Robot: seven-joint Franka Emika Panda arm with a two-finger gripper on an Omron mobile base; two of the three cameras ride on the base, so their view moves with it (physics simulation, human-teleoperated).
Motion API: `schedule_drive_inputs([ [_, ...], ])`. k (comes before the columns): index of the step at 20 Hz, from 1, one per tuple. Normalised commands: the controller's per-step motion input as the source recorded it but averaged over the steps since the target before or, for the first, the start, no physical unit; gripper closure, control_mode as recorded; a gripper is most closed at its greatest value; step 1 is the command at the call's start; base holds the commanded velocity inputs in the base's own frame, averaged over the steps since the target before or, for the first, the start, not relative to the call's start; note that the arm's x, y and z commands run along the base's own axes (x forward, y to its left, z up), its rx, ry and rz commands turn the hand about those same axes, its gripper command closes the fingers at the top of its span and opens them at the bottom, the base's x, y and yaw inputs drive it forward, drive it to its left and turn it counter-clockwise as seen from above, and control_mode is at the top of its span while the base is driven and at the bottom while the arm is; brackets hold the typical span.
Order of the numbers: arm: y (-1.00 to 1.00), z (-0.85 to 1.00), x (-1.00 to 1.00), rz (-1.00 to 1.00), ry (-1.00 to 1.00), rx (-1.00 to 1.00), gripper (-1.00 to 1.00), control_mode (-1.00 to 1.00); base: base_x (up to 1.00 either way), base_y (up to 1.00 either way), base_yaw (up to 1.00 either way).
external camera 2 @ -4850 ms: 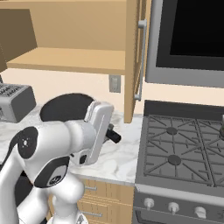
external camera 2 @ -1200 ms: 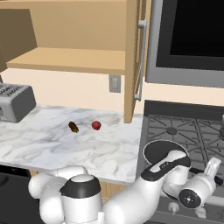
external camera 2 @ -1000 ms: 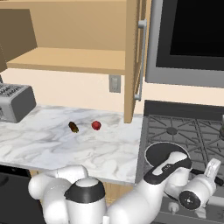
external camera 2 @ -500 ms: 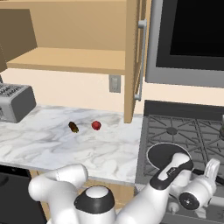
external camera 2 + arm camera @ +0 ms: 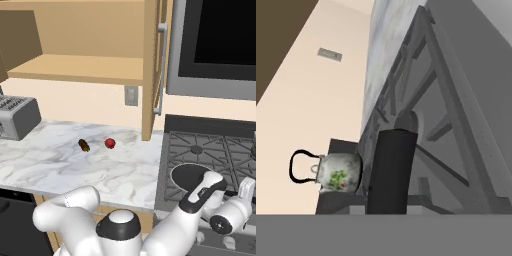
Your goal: Pick the pan from the cabinet and place it on the stove. Then turn on the stove burner for the pan.
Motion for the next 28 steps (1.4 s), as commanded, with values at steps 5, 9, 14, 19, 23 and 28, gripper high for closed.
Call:
schedule_drive_inputs([
  [5, 0.04, -0.22, 0.00, 0.00, 0.00, -0.05, -1.00, -1.00, 0.00, 0.00, 0.00],
  [9, 0.14, -0.05, 0.00, 0.01, 0.00, -0.01, -1.00, -1.00, 0.00, 0.00, 0.00],
  [14, 0.09, 0.00, 0.00, 0.02, 0.03, -0.01, -1.00, -1.00, 0.00, 0.00, 0.00],
  [19, 0.17, 0.00, -0.04, 0.00, 0.17, -0.01, -1.00, -1.00, 0.00, 0.00, 0.00],
  [23, 0.23, 0.00, -0.10, 0.00, 0.22, 0.00, -1.00, -1.00, 0.00, 0.00, 0.00],
  [28, 0.09, 0.03, -0.17, -0.01, 0.19, 0.00, -1.00, -1.00, 0.00, 0.00, 0.00],
])
